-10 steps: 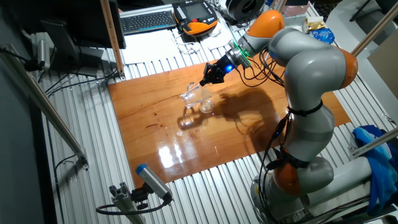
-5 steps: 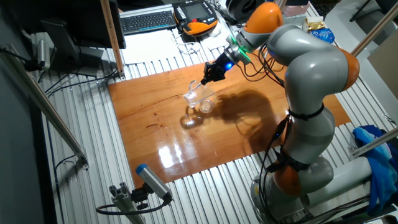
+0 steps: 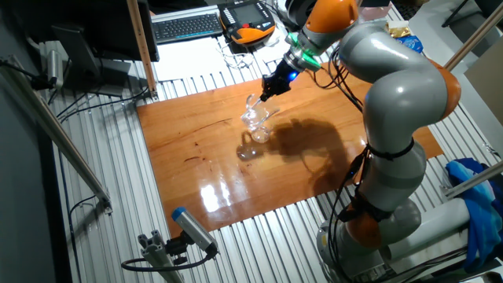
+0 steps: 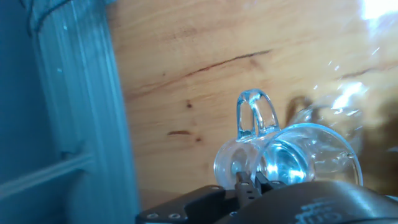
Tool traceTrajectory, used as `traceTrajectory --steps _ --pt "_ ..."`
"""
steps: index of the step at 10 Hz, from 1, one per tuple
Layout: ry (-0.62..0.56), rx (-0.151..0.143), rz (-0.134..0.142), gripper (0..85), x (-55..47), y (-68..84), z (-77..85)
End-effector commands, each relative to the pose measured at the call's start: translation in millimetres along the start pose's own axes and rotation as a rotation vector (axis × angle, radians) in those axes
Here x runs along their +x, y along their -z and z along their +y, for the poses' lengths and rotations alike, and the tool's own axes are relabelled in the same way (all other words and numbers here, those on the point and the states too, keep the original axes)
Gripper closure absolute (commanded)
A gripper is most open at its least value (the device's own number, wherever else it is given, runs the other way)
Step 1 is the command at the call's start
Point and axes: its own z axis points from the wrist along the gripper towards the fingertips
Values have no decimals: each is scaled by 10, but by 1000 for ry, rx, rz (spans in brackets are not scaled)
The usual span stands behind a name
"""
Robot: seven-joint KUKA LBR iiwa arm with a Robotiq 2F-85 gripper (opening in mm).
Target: Pour the water from one cup into another empty cup
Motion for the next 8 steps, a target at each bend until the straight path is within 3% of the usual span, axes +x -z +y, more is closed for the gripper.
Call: traceTrajectory --steps 1,3,6,8 --pt "25 53 -8 850 -16 68 -42" --pt "83 127 -29 850 -42 214 -166" --pt "149 199 -39 850 -66 353 -359" --pt "189 247 -64 850 -82 414 -490"
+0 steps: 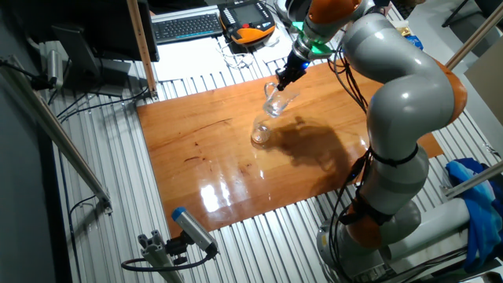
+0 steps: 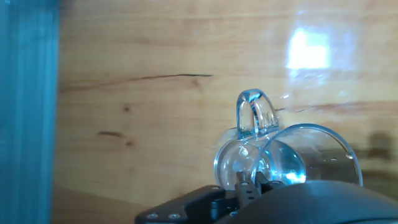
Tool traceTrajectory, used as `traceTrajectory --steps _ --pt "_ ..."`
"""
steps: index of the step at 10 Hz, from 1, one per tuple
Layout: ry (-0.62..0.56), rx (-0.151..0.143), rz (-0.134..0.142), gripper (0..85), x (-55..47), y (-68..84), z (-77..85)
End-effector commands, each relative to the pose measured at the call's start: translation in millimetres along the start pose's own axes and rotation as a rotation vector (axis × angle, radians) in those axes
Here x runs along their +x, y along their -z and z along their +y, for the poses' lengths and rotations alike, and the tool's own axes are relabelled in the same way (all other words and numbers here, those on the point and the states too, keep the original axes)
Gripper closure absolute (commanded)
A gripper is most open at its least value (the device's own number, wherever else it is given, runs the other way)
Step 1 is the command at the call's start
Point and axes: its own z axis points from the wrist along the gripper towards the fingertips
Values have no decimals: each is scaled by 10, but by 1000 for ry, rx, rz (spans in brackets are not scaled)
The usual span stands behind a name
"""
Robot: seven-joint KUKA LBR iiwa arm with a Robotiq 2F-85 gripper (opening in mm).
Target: Pour the water from one cup into another empty cup
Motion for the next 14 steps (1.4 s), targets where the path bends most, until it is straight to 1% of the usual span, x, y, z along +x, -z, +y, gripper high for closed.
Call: traceTrajectory --steps 1,3,4,5,6,7,8,9,10,13,14 --pt "22 22 -6 850 14 12 -100" --pt "59 68 -19 850 38 20 -299" --pt "74 83 -25 850 44 7 -389" --pt "91 122 -36 850 46 -25 -462" --pt "107 147 -46 850 40 -72 -532" --pt "116 145 -49 850 22 -131 -609" --pt "127 149 -52 850 2 -186 -661" --pt "137 163 -55 850 -23 -243 -706" --pt "143 165 -57 850 -42 -295 -745" --pt "158 164 -56 850 -72 -426 -825" --pt "165 173 -58 850 -83 -480 -844"
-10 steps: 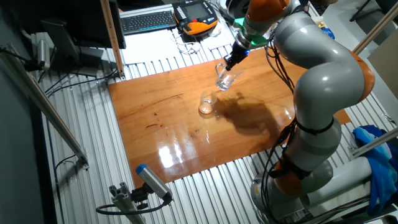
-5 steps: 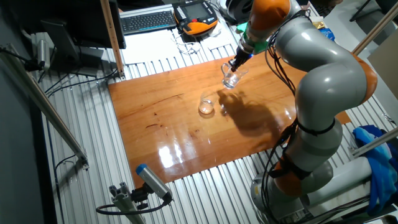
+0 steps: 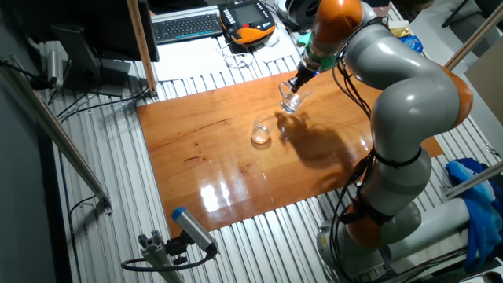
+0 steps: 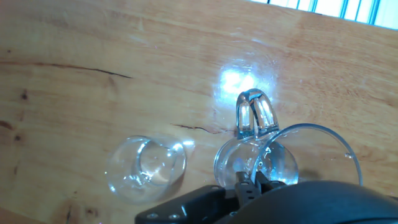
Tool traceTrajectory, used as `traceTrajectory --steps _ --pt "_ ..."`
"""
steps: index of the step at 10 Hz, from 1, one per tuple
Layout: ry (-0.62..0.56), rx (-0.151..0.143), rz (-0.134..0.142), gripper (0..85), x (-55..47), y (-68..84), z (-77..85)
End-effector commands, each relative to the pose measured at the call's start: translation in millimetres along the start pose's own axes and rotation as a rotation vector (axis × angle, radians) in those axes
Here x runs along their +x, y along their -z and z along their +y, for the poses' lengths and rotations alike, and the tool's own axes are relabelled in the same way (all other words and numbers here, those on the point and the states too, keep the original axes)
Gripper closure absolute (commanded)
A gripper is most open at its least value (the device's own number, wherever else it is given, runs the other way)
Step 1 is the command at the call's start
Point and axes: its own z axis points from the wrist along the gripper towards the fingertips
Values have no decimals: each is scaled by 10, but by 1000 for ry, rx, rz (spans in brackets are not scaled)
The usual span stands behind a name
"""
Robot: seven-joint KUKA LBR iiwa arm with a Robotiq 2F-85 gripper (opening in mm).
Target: Pour the water from one cup into another empty cup
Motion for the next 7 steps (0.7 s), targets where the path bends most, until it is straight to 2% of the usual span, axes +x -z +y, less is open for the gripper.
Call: traceTrajectory --steps 1,2,3,4,5,7 --pt "3 1 -1 850 5 -50 -5" --pt "13 32 -6 850 19 -98 16" --pt "28 77 -6 850 33 -122 29" --pt "40 103 -3 850 51 -130 29" --pt "57 149 -4 850 73 -147 22" --pt "70 168 -1 850 107 -178 4"
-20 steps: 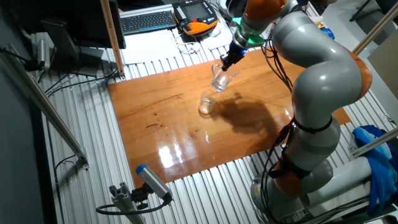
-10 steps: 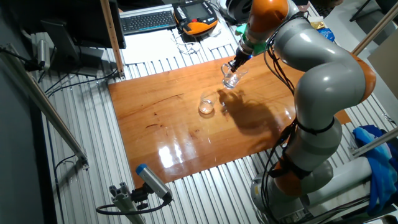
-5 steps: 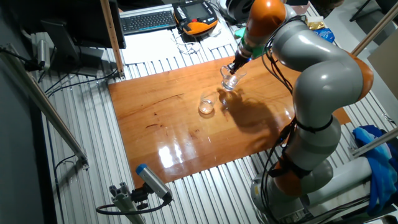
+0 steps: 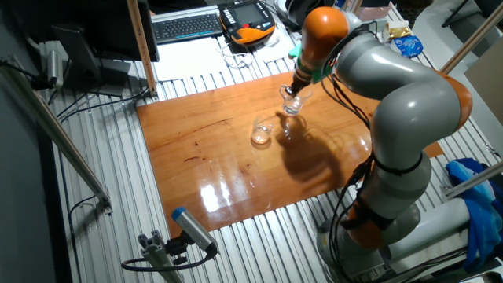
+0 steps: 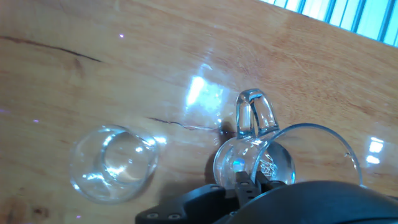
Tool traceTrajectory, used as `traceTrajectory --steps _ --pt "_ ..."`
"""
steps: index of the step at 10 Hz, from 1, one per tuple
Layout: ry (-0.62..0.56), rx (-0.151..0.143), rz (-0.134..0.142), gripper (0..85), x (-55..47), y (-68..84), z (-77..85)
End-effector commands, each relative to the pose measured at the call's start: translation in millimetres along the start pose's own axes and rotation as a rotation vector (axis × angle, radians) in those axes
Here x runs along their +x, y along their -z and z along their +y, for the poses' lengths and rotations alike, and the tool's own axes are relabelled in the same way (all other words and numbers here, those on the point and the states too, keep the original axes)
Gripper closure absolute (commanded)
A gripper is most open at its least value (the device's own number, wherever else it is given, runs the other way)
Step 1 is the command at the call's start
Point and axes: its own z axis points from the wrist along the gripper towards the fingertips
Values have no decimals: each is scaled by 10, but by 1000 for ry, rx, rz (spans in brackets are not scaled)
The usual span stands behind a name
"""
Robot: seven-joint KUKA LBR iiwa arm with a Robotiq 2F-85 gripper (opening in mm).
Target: Pour the water from one cup into another empty cup
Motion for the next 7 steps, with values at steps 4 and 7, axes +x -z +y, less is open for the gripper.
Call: traceTrajectory --steps 4,7 --pt "11 43 -1 850 56 -119 18" --pt "11 51 -4 850 50 -251 39"
